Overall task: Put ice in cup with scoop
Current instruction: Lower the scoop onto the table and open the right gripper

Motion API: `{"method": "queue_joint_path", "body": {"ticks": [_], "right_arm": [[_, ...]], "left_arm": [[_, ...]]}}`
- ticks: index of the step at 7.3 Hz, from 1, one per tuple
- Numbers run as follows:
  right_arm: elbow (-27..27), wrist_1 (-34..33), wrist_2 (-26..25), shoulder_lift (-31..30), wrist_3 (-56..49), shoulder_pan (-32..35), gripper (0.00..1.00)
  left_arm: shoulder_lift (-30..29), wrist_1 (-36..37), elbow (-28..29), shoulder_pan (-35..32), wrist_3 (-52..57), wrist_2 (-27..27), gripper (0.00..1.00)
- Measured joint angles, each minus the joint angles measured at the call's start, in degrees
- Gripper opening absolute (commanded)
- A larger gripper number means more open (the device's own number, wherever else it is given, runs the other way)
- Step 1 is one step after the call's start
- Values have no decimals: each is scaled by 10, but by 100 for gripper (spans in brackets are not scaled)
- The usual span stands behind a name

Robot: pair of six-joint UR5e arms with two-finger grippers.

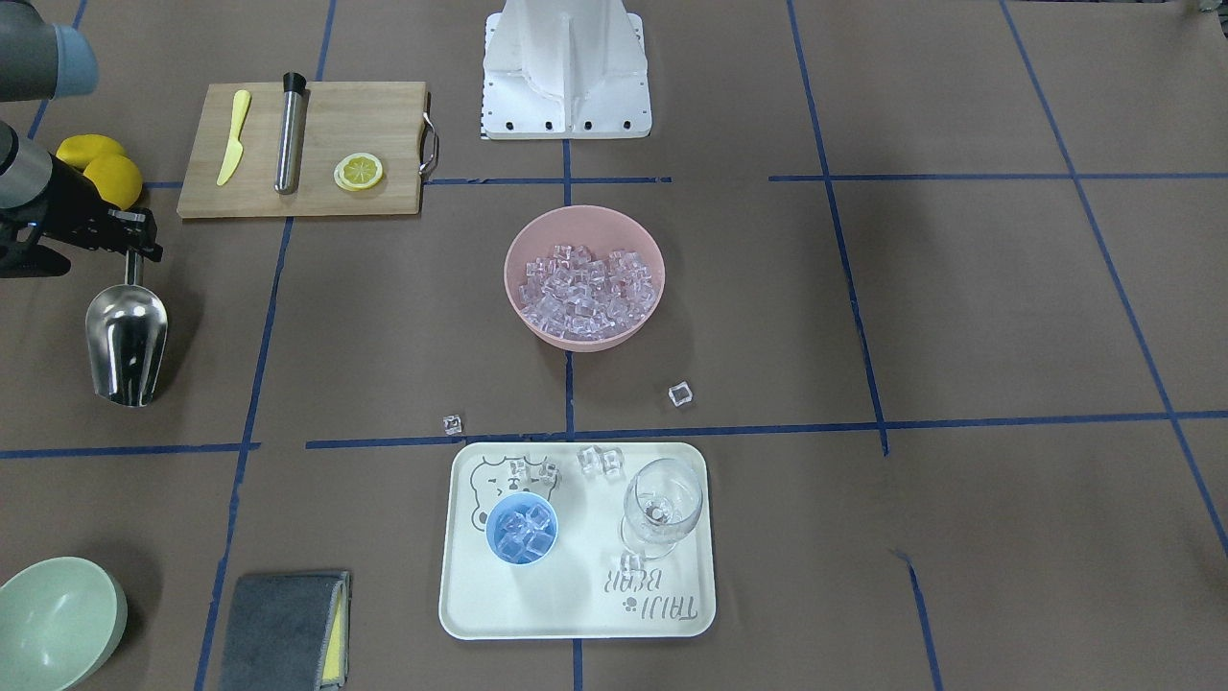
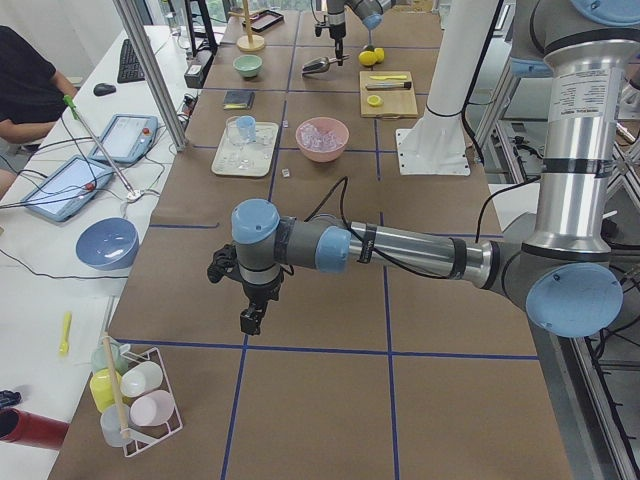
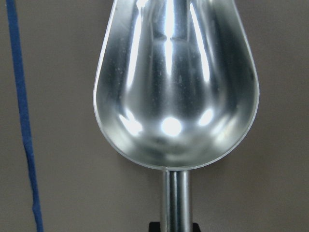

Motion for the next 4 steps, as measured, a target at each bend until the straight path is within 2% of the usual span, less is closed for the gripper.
{"method": "queue_joint_path", "body": {"ticks": [3,4], "right_arm": [[6,6,-6,-1,-2,9,100],[11,9,-10,0,-12,32,100]], "left_arm": [[-1,0,1,0,0,2,100],[-3,0,0,1,-1,2,100]]}}
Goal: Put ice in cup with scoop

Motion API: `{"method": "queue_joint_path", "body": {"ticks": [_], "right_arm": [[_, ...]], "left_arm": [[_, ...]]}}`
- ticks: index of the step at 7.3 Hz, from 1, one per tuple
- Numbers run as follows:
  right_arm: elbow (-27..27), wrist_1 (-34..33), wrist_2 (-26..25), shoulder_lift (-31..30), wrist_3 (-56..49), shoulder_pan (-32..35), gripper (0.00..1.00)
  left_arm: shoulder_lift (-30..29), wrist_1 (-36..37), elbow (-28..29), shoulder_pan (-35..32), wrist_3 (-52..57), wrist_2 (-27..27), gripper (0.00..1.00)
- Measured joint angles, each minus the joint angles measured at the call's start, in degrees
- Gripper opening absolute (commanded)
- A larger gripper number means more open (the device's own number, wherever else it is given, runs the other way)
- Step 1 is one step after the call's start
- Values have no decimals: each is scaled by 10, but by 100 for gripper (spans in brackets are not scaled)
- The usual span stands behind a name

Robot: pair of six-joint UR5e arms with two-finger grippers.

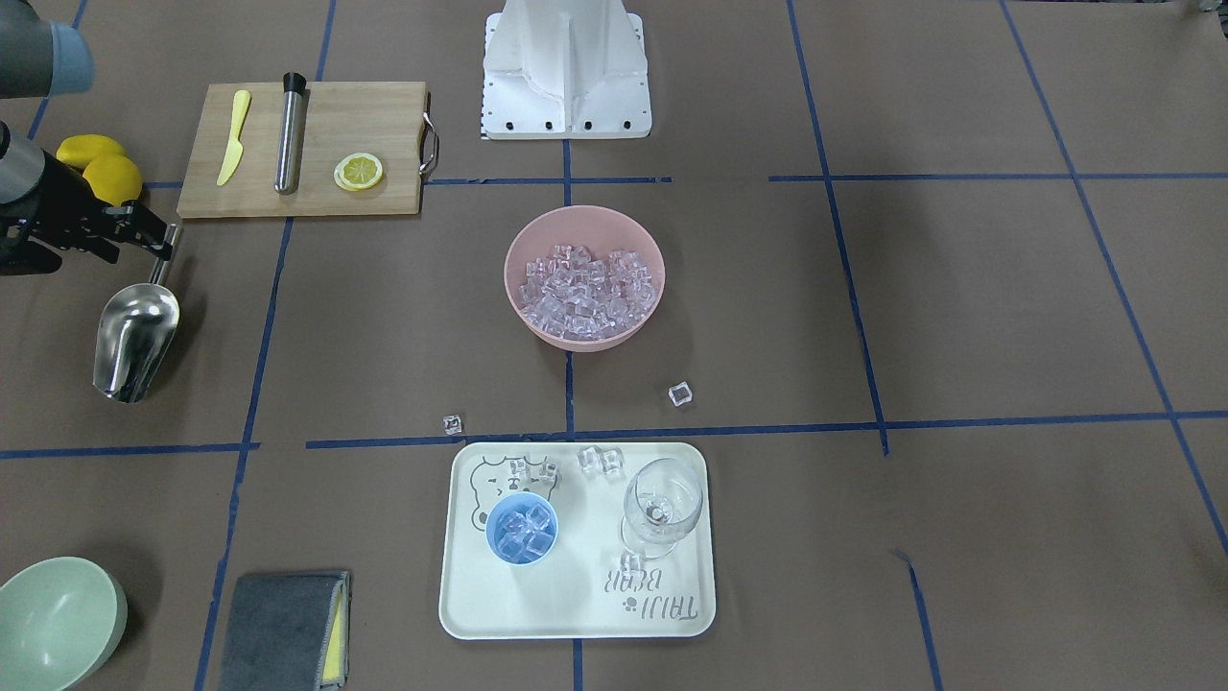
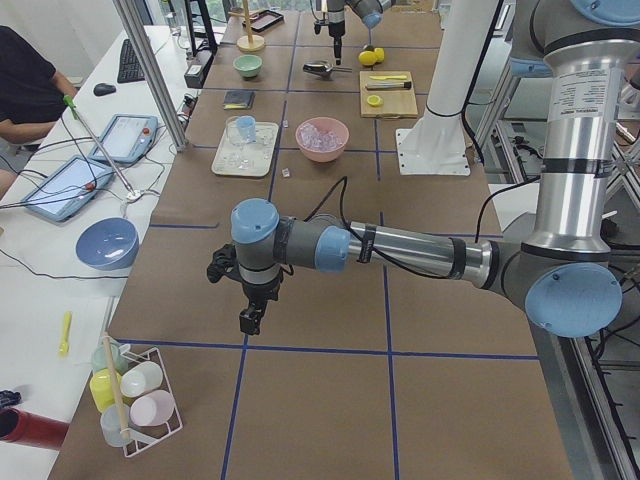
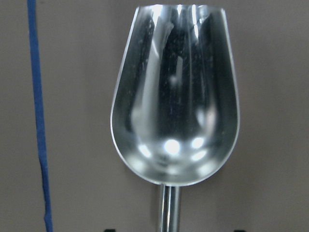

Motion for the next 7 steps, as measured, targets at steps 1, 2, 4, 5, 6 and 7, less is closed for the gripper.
{"method": "queue_joint_path", "body": {"ticks": [1,2,4,5,6,7], "right_arm": [[0,-1,-1,1,-40,37,100],[-7,-7,-1,0,-118,79,100],[-30,-47,1,-2,-282,165,100],[-35,-92,3,1,-365,211,100],[-37,-158,7,12,-446,255,100],[-37,-224,18,26,-500,294,100]], "left_arm": [[-2,2,-2,0,0,1,100],[-4,4,-5,-1,-1,1,100],[-6,7,-7,-5,0,2,100],[-5,9,-7,-9,6,2,100],[-5,20,-5,-15,24,2,100],[-5,37,-5,-22,42,2,100]]}}
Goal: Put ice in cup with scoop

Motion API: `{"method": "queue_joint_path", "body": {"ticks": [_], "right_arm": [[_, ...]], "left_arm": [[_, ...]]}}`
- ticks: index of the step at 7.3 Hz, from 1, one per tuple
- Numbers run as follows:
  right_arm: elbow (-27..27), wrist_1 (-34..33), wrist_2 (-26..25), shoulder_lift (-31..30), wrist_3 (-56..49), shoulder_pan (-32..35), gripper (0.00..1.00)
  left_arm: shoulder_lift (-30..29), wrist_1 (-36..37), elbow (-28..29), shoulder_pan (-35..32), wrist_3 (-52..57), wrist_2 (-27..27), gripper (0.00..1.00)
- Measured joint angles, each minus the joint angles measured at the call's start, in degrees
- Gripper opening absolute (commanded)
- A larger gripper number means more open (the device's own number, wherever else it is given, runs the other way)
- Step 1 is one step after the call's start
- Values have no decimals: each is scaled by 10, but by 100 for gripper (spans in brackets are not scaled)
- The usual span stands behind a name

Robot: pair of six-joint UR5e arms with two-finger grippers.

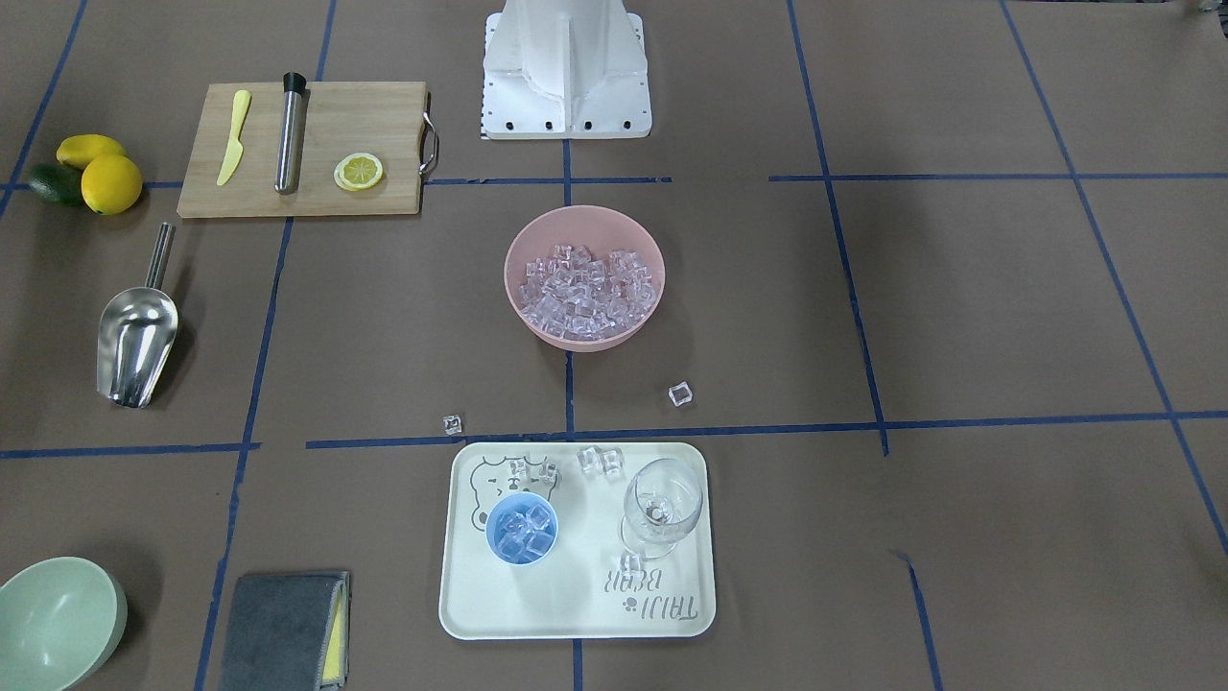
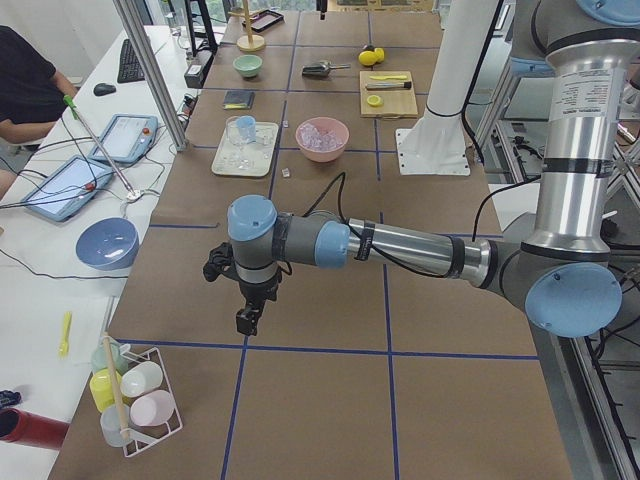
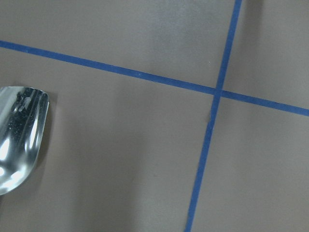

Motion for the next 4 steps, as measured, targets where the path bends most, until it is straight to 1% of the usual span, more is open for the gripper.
{"method": "queue_joint_path", "body": {"ticks": [1,2,4], "right_arm": [[-1,-49,14,6,-33,32,100],[-4,-72,23,2,-47,57,100],[-15,-80,26,-9,-50,88,100]], "left_arm": [[2,10,0,-4,10,0,100],[5,13,2,-6,15,-2,100],[9,14,5,-13,18,-5,100]]}}
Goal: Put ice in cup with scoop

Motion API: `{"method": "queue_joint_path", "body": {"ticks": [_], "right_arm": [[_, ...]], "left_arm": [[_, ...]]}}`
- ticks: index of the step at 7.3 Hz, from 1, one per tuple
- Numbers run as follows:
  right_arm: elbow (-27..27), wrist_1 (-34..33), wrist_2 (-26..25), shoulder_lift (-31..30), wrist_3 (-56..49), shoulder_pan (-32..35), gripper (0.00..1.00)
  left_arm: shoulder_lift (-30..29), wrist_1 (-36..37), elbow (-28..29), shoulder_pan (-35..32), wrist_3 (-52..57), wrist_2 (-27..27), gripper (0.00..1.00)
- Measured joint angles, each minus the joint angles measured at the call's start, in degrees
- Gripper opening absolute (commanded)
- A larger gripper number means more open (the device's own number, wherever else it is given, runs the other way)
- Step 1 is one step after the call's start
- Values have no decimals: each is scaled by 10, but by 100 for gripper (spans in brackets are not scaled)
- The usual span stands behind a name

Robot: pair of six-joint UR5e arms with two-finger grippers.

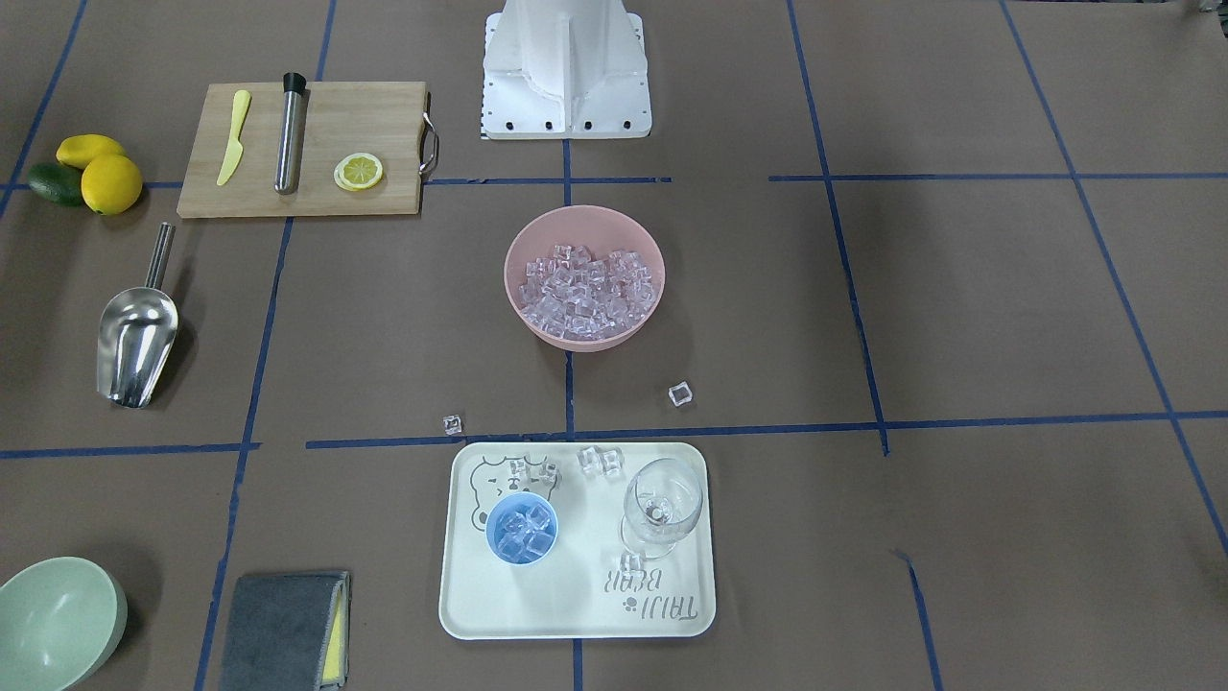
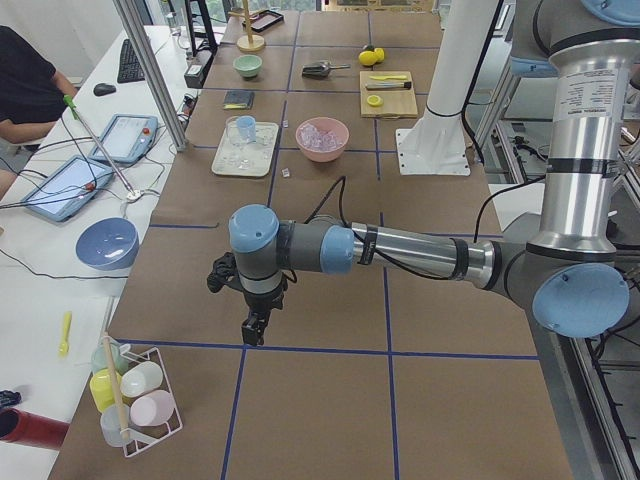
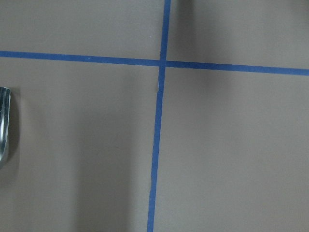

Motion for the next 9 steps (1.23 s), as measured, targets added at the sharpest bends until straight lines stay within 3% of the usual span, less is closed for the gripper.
{"method": "queue_joint_path", "body": {"ticks": [3,7,9], "right_arm": [[-20,5,-2,1,-1,8,100],[-80,78,2,3,2,19,100],[-84,85,24,3,7,28,100]], "left_arm": [[9,1,1,-12,-3,-2,100],[25,-1,4,-15,-6,-3,100],[25,0,5,-16,-9,-4,100]]}}
